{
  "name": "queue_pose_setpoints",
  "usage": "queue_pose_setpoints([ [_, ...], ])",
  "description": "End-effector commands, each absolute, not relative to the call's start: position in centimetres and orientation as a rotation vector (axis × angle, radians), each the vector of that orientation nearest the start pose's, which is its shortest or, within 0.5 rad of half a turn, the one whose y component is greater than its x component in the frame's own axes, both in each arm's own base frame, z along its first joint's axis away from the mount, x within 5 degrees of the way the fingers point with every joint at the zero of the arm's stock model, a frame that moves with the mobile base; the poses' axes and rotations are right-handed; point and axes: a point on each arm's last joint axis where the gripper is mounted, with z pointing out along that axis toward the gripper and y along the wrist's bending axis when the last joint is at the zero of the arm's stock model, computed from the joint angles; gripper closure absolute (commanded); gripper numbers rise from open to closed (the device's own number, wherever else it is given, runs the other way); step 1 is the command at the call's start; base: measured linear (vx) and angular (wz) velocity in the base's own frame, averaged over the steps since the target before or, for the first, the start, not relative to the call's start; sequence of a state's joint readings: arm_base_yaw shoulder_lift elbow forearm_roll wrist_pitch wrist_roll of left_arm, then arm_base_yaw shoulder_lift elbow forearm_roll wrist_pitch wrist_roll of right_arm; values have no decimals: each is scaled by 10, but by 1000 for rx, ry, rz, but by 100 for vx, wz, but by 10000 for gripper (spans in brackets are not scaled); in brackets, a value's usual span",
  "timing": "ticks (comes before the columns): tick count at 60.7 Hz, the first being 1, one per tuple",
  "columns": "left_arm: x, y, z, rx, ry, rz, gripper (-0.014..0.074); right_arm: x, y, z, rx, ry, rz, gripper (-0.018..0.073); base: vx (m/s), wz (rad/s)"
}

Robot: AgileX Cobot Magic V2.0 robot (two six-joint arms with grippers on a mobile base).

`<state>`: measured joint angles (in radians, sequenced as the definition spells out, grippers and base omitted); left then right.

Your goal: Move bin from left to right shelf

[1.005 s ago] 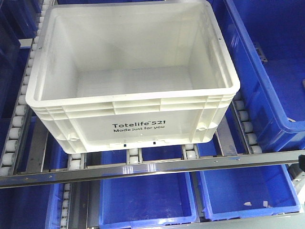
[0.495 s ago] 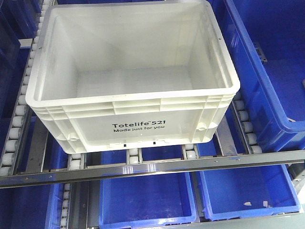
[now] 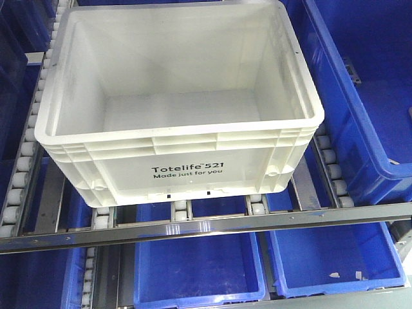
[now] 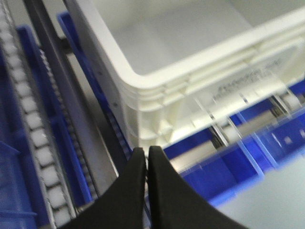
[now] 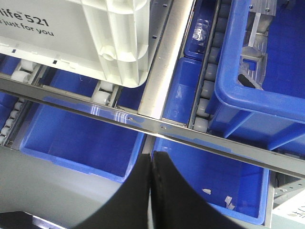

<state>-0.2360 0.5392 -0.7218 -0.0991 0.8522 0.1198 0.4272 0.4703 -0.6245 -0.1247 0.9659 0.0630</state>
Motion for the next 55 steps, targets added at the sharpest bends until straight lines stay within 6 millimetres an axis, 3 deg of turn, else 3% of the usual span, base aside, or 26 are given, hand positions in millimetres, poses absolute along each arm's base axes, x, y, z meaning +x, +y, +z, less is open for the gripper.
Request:
queue_pose_setpoints([
  [1, 81, -22, 347, 276, 1955, -168, 605, 73, 22, 317, -441, 2174, 96, 567, 0, 0],
  [17, 65, -11, 285, 126, 1645, -119, 605, 73, 22, 317, -442, 2174, 95, 567, 0, 0],
  [38, 56, -2, 228, 18, 1462, -32, 605, 73, 22, 317, -441, 2174, 96, 567, 0, 0],
  [43, 55, 1, 217, -22, 1416, -19, 605, 73, 22, 317, -441, 2174, 96, 567, 0, 0],
  [55, 54, 1, 217, -38, 1412, -25, 605, 73, 22, 317, -441, 2177, 98, 567, 0, 0],
])
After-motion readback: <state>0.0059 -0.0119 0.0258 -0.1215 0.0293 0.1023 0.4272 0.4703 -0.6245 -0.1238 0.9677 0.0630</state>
